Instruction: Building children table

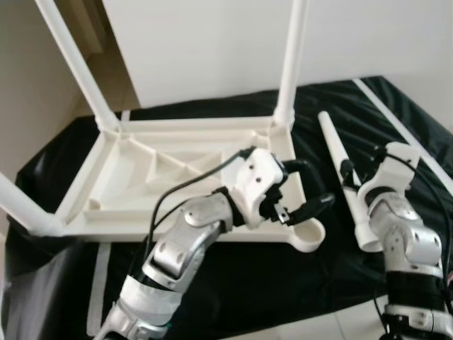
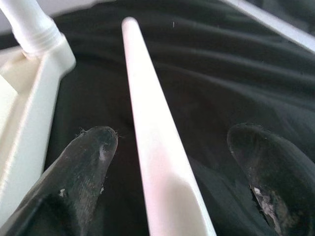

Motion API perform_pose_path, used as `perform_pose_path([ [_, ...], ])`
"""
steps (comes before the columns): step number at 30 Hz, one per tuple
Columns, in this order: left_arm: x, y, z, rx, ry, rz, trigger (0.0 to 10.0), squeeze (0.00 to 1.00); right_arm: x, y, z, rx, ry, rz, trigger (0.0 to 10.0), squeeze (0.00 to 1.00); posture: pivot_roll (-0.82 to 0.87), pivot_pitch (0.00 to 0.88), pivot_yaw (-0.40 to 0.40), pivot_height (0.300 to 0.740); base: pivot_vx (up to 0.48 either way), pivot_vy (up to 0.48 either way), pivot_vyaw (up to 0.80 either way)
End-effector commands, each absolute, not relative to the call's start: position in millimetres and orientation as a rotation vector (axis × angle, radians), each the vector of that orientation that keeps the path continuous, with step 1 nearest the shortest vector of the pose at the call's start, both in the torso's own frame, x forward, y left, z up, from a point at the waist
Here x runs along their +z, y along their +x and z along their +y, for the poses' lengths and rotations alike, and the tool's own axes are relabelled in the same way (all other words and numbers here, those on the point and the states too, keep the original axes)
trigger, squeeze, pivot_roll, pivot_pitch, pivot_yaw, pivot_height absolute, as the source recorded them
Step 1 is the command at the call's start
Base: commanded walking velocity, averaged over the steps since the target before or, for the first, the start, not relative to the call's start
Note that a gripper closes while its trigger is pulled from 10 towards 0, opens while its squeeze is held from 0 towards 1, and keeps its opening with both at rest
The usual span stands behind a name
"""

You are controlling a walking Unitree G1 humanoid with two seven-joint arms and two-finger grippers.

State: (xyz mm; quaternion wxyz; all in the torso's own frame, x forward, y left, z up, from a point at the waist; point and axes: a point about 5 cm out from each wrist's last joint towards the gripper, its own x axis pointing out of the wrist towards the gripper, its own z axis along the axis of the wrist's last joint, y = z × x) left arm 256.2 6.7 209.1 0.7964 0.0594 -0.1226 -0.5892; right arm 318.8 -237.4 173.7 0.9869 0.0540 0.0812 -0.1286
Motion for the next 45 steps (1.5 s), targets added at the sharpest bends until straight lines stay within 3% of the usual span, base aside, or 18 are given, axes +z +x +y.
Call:
perform_pose_path([
  [1, 196.7, 253.4, 6.9, -1.326, 0.217, -0.226, 10.0, 0.00, 168.3, 321.5, -236.4, -0.239, 0.121, 0.226, 10.0, 0.00, -0.08, 0.000, 0.037, 0.740, 0.000, 0.000, 0.00],
  [5, 186.4, 257.2, 8.5, -1.290, 0.293, -0.206, 10.0, 0.00, 169.7, 326.4, -236.4, -0.202, 0.135, 0.298, 10.0, 0.00, -0.08, 0.003, 0.031, 0.740, 0.000, 0.000, 0.00],
  [31, 185.1, 260.5, 8.6, -1.248, 0.305, -0.209, 10.0, 0.00, 139.5, 321.8, -243.3, -0.195, 0.169, 0.658, 10.0, 0.00, -0.08, 0.014, 0.023, 0.740, 0.000, 0.000, 0.00],
  [45, 189.4, 261.8, 5.2, -1.243, 0.302, -0.227, 10.0, 0.00, 121.9, 313.4, -242.4, -0.159, 0.352, 0.804, 10.0, 0.00, -0.08, 0.013, 0.025, 0.740, 0.000, 0.000, 0.00],
])
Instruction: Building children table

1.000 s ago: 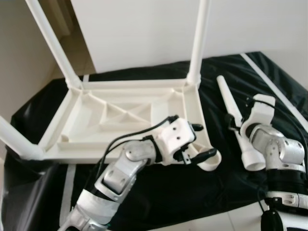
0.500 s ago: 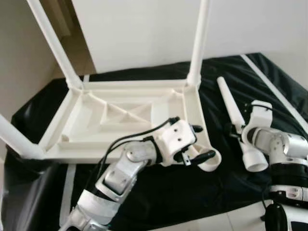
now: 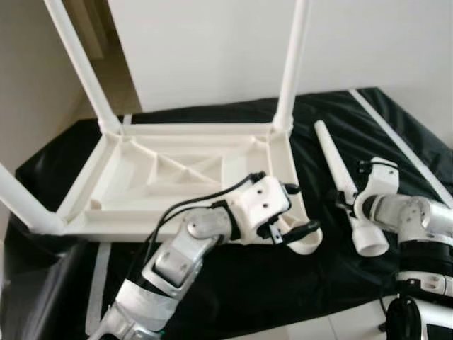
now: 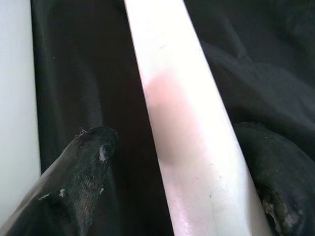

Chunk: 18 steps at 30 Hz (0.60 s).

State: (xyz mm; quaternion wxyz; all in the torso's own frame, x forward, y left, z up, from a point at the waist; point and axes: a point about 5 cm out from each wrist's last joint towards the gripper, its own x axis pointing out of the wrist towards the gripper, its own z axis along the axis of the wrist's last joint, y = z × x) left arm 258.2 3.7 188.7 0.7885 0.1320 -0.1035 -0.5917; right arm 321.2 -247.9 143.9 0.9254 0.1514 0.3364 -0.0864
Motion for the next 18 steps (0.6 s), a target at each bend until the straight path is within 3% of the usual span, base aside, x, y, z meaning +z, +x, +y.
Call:
perform_pose_path([
  [1, 189.6, 261.9, 5.1, -1.242, 0.301, -0.228, 10.0, 0.00, 121.7, 313.3, -242.8, -0.155, 0.357, 0.810, 10.0, 0.00, -0.08, 0.013, 0.025, 0.740, 0.000, 0.000, 0.00],
  [7, 190.3, 262.6, 5.4, -1.236, 0.300, -0.230, 10.0, 0.00, 121.5, 313.7, -249.7, -0.153, 0.423, 0.863, 10.0, 0.00, -0.08, 0.014, 0.020, 0.740, 0.000, 0.000, 0.00],
  [8, 190.5, 263.0, 5.8, -1.232, 0.300, -0.231, 10.0, 0.00, 121.5, 313.6, -253.0, -0.155, 0.441, 0.886, 6.6, 0.00, -0.07, 0.014, 0.016, 0.740, 0.000, 0.000, 0.00],
  [9, 190.7, 263.2, 6.1, -1.226, 0.299, -0.232, 10.0, 0.00, 122.1, 313.5, -257.0, -0.162, 0.449, 0.906, 2.0, 0.00, -0.07, 0.016, 0.012, 0.740, 0.000, 0.000, 0.00],
  [10, 190.7, 263.2, 6.1, -1.226, 0.299, -0.232, 10.0, 0.00, 122.1, 313.5, -257.0, -0.162, 0.449, 0.906, 2.0, 0.00, -0.07, 0.016, 0.012, 0.740, 0.000, 0.000, 0.00],
  [11, 190.8, 263.4, 6.3, -1.223, 0.299, -0.233, 10.0, 0.00, 122.5, 313.4, -259.7, -0.167, 0.455, 0.919, 0.8, 0.00, -0.07, 0.016, 0.012, 0.740, 0.000, 0.000, 0.00],
  [12, 190.8, 263.4, 6.3, -1.223, 0.299, -0.233, 10.0, 0.00, 122.5, 313.4, -259.7, -0.167, 0.455, 0.919, 0.8, 0.00, -0.07, 0.016, 0.012, 0.740, 0.000, 0.000, 0.00],
  [13, 191.0, 263.6, 6.6, -1.218, 0.296, -0.234, 10.0, 0.00, 123.4, 313.8, -261.4, -0.165, 0.464, 0.930, 0.0, 0.00, -0.07, 0.017, 0.009, 0.740, 0.000, 0.000, 0.00],
  [18, 191.3, 264.2, 6.8, -1.210, 0.295, -0.236, 10.0, 0.00, 129.7, 317.0, -260.0, -0.131, 0.476, 0.933, 0.0, 0.00, -0.07, 0.017, 0.006, 0.740, 0.000, 0.000, 0.00],
])
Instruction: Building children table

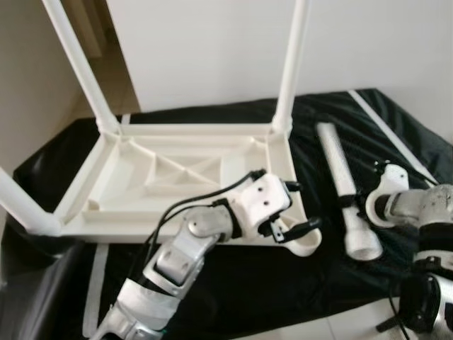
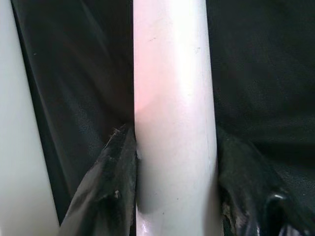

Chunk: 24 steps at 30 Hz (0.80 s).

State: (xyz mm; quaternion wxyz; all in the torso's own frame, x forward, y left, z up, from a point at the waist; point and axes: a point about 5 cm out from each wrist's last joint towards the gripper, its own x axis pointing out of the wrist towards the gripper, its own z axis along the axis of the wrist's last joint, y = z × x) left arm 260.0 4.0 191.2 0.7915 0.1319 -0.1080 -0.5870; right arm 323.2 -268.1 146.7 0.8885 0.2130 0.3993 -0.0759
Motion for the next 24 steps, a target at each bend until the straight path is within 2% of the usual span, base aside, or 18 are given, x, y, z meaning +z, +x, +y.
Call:
perform_pose_path([
  [1, 191.3, 264.2, 6.8, -1.210, 0.295, -0.236, 10.0, 0.00, 129.7, 317.0, -260.0, -0.131, 0.476, 0.933, 0.0, 0.00, -0.07, 0.017, 0.006, 0.740, 0.000, 0.000, 0.00],
  [11, 194.6, 266.6, 6.4, -1.191, 0.259, -0.229, 10.0, 0.00, 147.1, 328.4, -252.2, -0.035, 0.426, 0.841, 0.0, 0.00, -0.07, 0.015, 0.002, 0.740, 0.000, 0.000, 0.00],
  [12, 195.8, 268.5, 6.3, -1.180, 0.240, -0.220, 10.0, 0.00, 157.9, 333.1, -256.9, -0.038, 0.392, 0.750, 0.0, 0.00, -0.07, 0.016, 0.004, 0.740, 0.000, 0.000, 0.00],
  [13, 195.8, 268.5, 6.3, -1.180, 0.240, -0.220, 10.0, 0.00, 157.9, 333.1, -256.9, -0.038, 0.392, 0.750, 0.0, 0.00, -0.07, 0.016, 0.004, 0.740, 0.000, 0.000, 0.00],
  [14, 197.4, 270.1, 6.1, -1.170, 0.219, -0.213, 10.0, 0.00, 169.1, 337.3, -262.3, -0.050, 0.349, 0.662, 10.0, 0.00, -0.07, 0.016, 0.004, 0.740, 0.000, 0.000, 0.00],
  [16, 197.4, 270.1, 6.1, -1.170, 0.219, -0.213, 10.0, 0.00, 169.1, 337.3, -262.3, -0.050, 0.349, 0.662, 10.0, 0.00, -0.07, 0.016, 0.004, 0.740, 0.000, 0.000, 0.00],
  [19, 202.7, 280.8, 8.3, -1.111, 0.149, -0.183, 10.0, 0.00, 195.6, 342.9, -273.3, -0.073, 0.269, 0.465, 10.0, 0.00, -0.06, 0.014, 0.002, 0.740, 0.000, 0.000, 0.00],
  [21, 202.7, 280.8, 8.3, -1.111, 0.149, -0.183, 10.0, 0.00, 195.6, 342.9, -273.3, -0.073, 0.269, 0.465, 10.0, 0.00, -0.06, 0.014, 0.002, 0.740, 0.000, 0.000, 0.00],
  [23, 204.1, 298.4, 12.1, -1.019, 0.150, -0.149, 10.0, 0.00, 211.7, 343.0, -275.9, -0.113, 0.241, 0.308, 10.0, 0.00, -0.06, 0.014, -0.003, 0.740, 0.000, 0.000, 0.00],
  [24, 204.1, 298.4, 12.1, -1.019, 0.150, -0.149, 10.0, 0.00, 211.7, 343.0, -275.9, -0.113, 0.241, 0.308, 10.0, 0.00, -0.06, 0.014, -0.003, 0.740, 0.000, 0.000, 0.00],
])
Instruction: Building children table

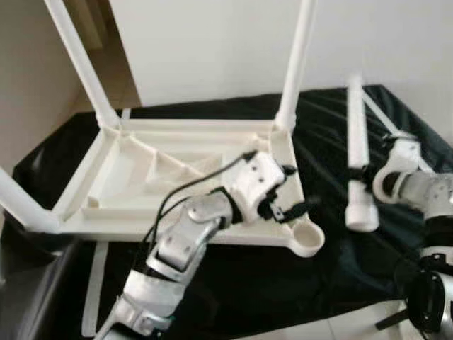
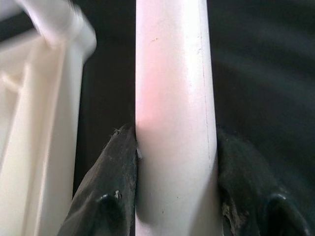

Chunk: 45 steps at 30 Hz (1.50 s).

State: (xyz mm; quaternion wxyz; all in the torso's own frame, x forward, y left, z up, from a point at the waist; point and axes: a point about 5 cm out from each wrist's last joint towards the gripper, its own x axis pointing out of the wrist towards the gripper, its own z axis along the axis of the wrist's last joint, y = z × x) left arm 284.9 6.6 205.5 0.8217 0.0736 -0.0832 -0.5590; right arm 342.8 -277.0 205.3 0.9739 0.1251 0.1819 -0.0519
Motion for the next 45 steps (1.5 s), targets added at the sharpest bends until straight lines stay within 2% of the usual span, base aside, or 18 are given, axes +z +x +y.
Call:
perform_pose_path([
  [1, 204.1, 298.4, 12.1, -1.019, 0.150, -0.149, 10.0, 0.00, 211.7, 343.0, -275.9, -0.113, 0.241, 0.308, 10.0, 0.00, -0.06, 0.014, -0.003, 0.740, 0.000, 0.000, 0.00],
  [6, 212.8, 339.0, 10.4, -0.839, 0.128, -0.072, 10.0, 0.00, 229.8, 339.2, -259.6, -0.208, 0.116, 0.054, 10.0, 0.00, -0.06, 0.014, -0.005, 0.740, 0.000, 0.000, 0.00],
  [10, 219.8, 348.2, 8.9, -0.798, 0.093, -0.086, 10.0, 0.00, 232.8, 336.2, -243.5, -0.227, 0.109, -0.054, 10.0, 0.00, -0.07, 0.012, -0.001, 0.740, 0.000, 0.000, 0.00],
  [16, 222.3, 356.1, 11.3, -0.711, 0.157, -0.128, 10.0, 0.00, 225.6, 324.5, -225.4, -0.166, 0.125, -0.132, 10.0, 0.00, -0.08, 0.004, 0.005, 0.740, 0.000, 0.000, 0.00],
  [21, 222.3, 363.2, 11.2, -0.699, 0.134, -0.108, 10.0, 0.00, 218.7, 316.3, -212.2, -0.103, 0.107, -0.175, 10.0, 0.00, -0.08, 0.000, 0.008, 0.740, 0.000, 0.000, 0.00],
  [25, 221.8, 374.6, 6.6, -0.654, 0.168, -0.095, 10.0, 0.00, 215.0, 305.6, -182.8, 0.037, 0.067, -0.231, 10.0, 0.00, -0.09, 0.000, 0.010, 0.740, 0.000, 0.000, 0.00],
  [30, 226.9, 376.8, 2.4, -0.662, 0.188, -0.112, 10.0, 0.00, 216.6, 301.3, -169.8, 0.131, 0.041, -0.256, 10.0, 0.00, -0.09, 0.000, 0.010, 0.740, 0.000, 0.000, 0.00],
  [36, 231.3, 371.6, -9.2, -0.834, 0.137, -0.117, 10.0, 0.00, 217.8, 296.2, -161.7, 0.249, -0.003, -0.280, 10.0, 0.00, -0.09, 0.000, 0.007, 0.740, 0.000, 0.000, 0.00],
  [45, 234.7, 380.1, -5.1, -0.774, 0.180, -0.132, 10.0, 0.00, 220.1, 288.8, -156.7, 0.366, -0.022, -0.297, 10.0, 0.00, -0.09, 0.000, 0.004, 0.740, 0.000, 0.000, 0.00],
])
